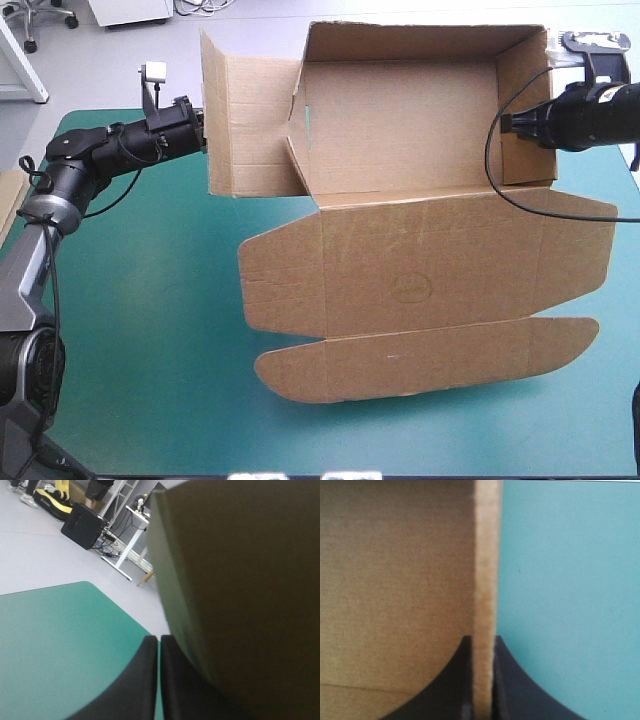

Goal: Fold the box

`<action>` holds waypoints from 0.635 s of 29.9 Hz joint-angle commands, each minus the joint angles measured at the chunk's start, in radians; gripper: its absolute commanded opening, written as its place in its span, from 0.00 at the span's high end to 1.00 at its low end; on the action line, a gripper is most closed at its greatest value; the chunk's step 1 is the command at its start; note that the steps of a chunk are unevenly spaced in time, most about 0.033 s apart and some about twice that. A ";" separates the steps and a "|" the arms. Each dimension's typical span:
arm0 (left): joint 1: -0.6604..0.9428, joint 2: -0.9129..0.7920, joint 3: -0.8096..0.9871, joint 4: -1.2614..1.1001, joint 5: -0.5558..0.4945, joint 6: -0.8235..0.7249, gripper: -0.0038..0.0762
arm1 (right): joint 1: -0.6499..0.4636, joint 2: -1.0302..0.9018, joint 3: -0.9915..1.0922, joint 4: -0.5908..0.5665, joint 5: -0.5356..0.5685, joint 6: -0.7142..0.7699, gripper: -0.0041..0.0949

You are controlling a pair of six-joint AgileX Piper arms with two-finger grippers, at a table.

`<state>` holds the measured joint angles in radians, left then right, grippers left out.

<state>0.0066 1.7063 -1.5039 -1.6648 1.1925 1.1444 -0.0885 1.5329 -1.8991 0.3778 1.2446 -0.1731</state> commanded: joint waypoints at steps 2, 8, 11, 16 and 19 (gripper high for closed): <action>-0.029 -0.072 -0.056 -0.098 0.083 -0.031 0.94 | 0.000 -0.035 -0.027 0.045 -0.018 0.002 0.98; -0.071 -0.074 -0.088 -0.095 0.083 -0.061 0.94 | 0.000 -0.035 -0.027 0.040 -0.021 0.002 0.98; -0.097 -0.074 -0.101 -0.095 0.083 -0.064 0.94 | 0.000 -0.035 -0.027 0.039 -0.021 0.002 0.98; -0.143 -0.074 -0.119 -0.063 0.082 -0.094 0.93 | 0.000 -0.035 -0.027 0.039 -0.021 0.002 0.98; -0.165 -0.074 -0.125 -0.063 0.082 -0.100 0.88 | 0.000 -0.035 -0.027 0.039 -0.021 0.002 0.98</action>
<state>-0.1364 1.6848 -1.5919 -1.6579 1.2045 1.0588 -0.0885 1.5351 -1.8983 0.3737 1.2446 -0.1731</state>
